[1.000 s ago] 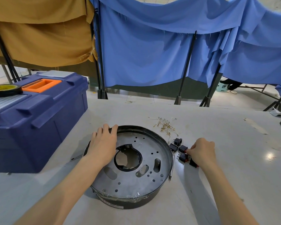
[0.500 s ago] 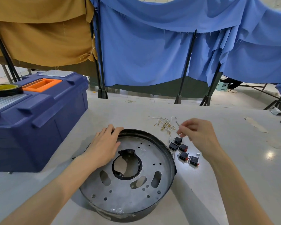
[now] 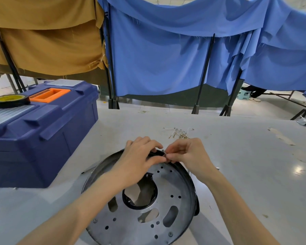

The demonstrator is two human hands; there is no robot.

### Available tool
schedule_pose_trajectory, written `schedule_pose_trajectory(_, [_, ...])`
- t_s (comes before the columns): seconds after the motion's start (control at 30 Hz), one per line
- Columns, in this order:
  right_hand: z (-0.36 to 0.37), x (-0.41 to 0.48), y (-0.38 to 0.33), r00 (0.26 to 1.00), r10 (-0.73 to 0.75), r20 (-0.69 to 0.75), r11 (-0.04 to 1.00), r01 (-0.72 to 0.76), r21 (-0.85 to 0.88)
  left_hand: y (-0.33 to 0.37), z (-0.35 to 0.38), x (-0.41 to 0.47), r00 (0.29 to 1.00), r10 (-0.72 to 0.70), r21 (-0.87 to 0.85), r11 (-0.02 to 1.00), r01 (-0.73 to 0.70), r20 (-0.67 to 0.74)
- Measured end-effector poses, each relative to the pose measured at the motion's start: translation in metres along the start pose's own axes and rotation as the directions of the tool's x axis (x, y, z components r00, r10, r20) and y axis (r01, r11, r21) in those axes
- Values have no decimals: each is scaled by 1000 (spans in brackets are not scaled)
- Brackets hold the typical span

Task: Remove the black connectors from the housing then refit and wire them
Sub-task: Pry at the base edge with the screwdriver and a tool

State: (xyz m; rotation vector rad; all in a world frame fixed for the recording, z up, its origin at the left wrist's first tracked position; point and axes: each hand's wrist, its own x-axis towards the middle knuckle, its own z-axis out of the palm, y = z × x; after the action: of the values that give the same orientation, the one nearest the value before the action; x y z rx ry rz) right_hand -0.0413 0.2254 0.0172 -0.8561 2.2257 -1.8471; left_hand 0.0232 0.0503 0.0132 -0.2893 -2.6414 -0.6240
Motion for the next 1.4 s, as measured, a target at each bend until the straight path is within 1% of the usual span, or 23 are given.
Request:
schedule_pose_trajectory(0.07, [0,-1,0,1000,-23,10,1000,23,10,14,3,5,999,8,-20,1000,-8,-32])
schedule_pose_trajectory(0.17, [-1,-2,1,999,-35,8,999,35,31,22,5,11,996,-7,65,998,13,-94])
schedule_pose_trajectory(0.2, [-2,-1,1,999,-36,-9,999,36,13,22,5,12,993,-21,72,997,30,-119])
schedule_pose_trajectory(0.27, [-4,2,5,995,-19,-94,998,13,-68,22,8,13,989,-59,47,997,66,-139])
schedule_pose_trajectory(0.33, [-9,5,10,985,15,-172,988,-41,-149,20,12,12,989,-105,-28,994,103,-101])
schedule_pose_trajectory(0.4, [-12,5,15,985,61,-162,981,-89,-173,18,18,9,993,-115,-66,991,113,-30])
schedule_pose_trajectory(0.47, [-12,5,19,989,107,-101,977,-123,-176,16,26,5,996,-86,-29,996,86,9])
schedule_pose_trajectory(0.57, [-7,3,24,989,144,-39,975,-148,-165,14,32,3,999,-46,-5,999,46,4])
schedule_pose_trajectory(0.87, [-2,3,32,987,143,-69,980,-151,-131,12,38,0,1000,18,24,1000,-18,-15])
schedule_pose_trajectory(1.0, [-4,3,34,987,144,-68,980,-152,-129,13,42,-2,992,122,117,986,-123,13])
schedule_pose_trajectory(1.17, [-4,4,37,987,141,-73,979,-150,-137,19,39,-4,979,201,201,959,-201,19])
schedule_pose_trajectory(1.33, [-3,4,37,987,141,-72,982,-149,-116,24,44,-3,966,251,241,943,-230,-57])
schedule_pose_trajectory(1.4, [-3,4,37,989,134,-64,983,-141,-116,24,45,-3,967,244,222,950,-221,-80])
